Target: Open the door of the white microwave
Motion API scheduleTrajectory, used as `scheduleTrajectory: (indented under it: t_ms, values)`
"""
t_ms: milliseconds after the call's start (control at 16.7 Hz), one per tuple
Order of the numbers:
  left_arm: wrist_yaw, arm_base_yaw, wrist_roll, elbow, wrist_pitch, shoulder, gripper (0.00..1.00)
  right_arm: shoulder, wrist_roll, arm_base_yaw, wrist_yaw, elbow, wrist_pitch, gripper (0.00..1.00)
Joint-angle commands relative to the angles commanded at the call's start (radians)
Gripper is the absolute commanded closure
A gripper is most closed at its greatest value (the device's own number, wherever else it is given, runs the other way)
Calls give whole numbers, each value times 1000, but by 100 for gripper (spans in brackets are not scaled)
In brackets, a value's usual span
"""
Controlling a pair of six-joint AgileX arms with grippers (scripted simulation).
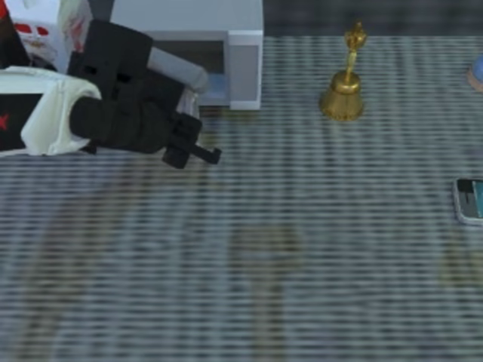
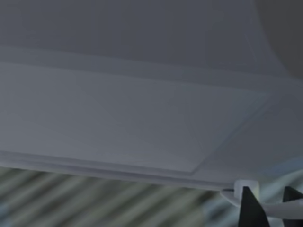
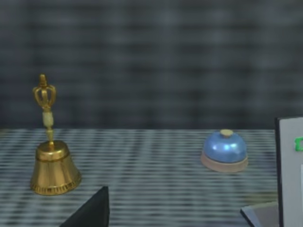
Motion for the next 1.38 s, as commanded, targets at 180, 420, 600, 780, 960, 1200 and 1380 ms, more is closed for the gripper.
scheduleTrajectory:
  t_ms: [180, 420, 600, 780, 960, 1200, 1380]
  values:
    - [0, 0, 0, 0, 0, 0, 100, 0, 0, 0, 0, 0, 0, 0]
    - [8, -8, -5, 0, -1, 1, 100, 0, 0, 0, 0, 0, 0, 0]
    - [23, 4, 18, -8, -6, -4, 100, 0, 0, 0, 0, 0, 0, 0]
    - [47, 21, 53, -15, -8, -16, 100, 0, 0, 0, 0, 0, 0, 0]
    - [66, 35, 82, -24, -14, -21, 100, 0, 0, 0, 0, 0, 0, 0]
    - [66, 35, 82, -24, -14, -21, 100, 0, 0, 0, 0, 0, 0, 0]
    - [66, 35, 82, -24, -14, -21, 100, 0, 0, 0, 0, 0, 0, 0]
